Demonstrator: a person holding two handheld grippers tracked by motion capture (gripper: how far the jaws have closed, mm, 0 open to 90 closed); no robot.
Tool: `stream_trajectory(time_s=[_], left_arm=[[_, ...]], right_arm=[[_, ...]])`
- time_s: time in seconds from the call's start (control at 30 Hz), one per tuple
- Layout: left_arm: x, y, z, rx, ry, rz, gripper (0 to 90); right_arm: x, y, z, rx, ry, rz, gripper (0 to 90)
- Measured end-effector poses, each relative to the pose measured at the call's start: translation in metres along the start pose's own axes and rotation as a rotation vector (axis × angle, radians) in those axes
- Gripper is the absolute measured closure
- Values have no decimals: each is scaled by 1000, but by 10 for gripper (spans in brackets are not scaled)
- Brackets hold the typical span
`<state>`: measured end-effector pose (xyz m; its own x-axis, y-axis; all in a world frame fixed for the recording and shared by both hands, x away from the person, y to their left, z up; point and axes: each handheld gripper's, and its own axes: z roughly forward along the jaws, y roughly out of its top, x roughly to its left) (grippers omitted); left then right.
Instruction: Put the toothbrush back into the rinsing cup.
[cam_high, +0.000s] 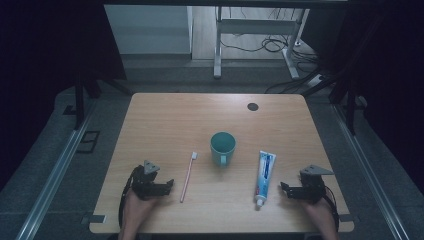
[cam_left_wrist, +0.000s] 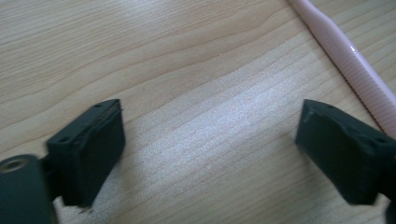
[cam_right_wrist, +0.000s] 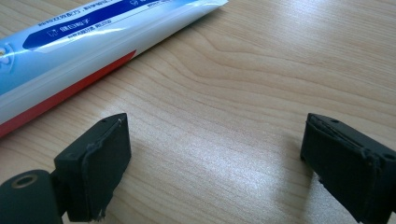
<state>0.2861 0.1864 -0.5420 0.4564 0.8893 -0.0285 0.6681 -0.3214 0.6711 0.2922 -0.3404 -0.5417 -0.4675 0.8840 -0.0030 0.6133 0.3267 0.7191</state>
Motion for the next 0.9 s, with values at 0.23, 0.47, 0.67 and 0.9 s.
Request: stream_trajectory(time_s=[0.23,0.47,0.67,0.9], left_arm=[[-3,4,-3,0,6,19,203],[-3,6,-8,-18,-14,15,345],[-4,8,-12,-23,-50,25,459],[-6,13,-16,-33,-103,45,635]], right_arm=[[0,0,0,0,0,-1,82],[0,0,0,0,1,0,82],[0,0,0,0,1,1,82],[0,0,0,0,0,0,82]])
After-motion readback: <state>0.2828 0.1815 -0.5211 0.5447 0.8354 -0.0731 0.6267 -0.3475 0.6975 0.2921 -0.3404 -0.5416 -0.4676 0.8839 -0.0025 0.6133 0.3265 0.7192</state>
